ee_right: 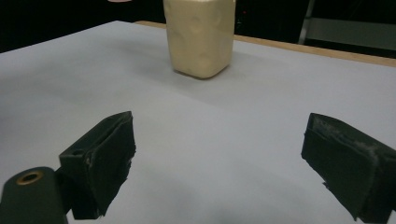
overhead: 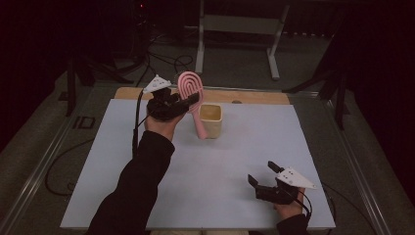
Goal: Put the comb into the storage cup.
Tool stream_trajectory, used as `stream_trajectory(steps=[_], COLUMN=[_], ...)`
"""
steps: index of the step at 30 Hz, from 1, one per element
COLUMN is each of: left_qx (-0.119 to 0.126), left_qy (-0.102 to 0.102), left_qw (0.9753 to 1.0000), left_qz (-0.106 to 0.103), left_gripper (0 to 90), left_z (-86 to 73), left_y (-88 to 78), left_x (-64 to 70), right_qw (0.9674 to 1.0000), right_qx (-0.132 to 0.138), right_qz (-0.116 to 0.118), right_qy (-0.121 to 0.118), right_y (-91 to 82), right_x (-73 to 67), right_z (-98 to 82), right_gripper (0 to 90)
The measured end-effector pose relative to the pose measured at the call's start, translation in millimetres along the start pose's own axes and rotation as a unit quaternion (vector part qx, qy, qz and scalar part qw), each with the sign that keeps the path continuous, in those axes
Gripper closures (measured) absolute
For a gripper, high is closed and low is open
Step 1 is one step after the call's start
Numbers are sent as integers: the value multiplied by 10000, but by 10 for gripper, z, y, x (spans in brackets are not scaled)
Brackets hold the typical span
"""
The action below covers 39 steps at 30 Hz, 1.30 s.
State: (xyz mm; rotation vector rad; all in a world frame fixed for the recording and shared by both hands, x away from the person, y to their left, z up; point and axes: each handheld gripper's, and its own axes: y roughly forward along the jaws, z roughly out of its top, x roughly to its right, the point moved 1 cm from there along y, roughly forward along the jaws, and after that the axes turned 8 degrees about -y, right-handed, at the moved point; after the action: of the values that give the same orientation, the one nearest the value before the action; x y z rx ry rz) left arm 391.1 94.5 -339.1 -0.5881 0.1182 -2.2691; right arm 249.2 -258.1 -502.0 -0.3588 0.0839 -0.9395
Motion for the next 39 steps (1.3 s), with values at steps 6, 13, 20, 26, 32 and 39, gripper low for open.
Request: stream_trajectory(steps=[6, 13, 20, 26, 32, 39], left_qx=[0, 33, 67, 56, 116, 141], left_qy=[-18, -26, -31, -12, -21, -5], left_qw=[10000, 10000, 9999, 9999, 9997, 9996], left_qz=[32, 68, 98, 159, 205, 248], left_gripper=[645, 645, 645, 645, 645, 645], left_z=[-1, 16, 35, 46, 57, 90], left_y=[25, 55, 80, 96, 100, 121], left_x=[-16, -14, -9, -23, -42, -43], right_qw=[10000, 10000, 10000, 10000, 10000, 10000], right_qx=[-6, -21, -21, -28, -37, -44], right_qz=[1, -2, 13, 16, 28, 34], right_qy=[2, -11, -25, -16, -21, -18], right_y=[2, 5, 9, 13, 19, 20], right_x=[-2, -6, -7, -10, -15, -13], right_z=[-1, -1, -2, -3, -4, -6], right_gripper=[96, 96, 96, 96, 96, 96])
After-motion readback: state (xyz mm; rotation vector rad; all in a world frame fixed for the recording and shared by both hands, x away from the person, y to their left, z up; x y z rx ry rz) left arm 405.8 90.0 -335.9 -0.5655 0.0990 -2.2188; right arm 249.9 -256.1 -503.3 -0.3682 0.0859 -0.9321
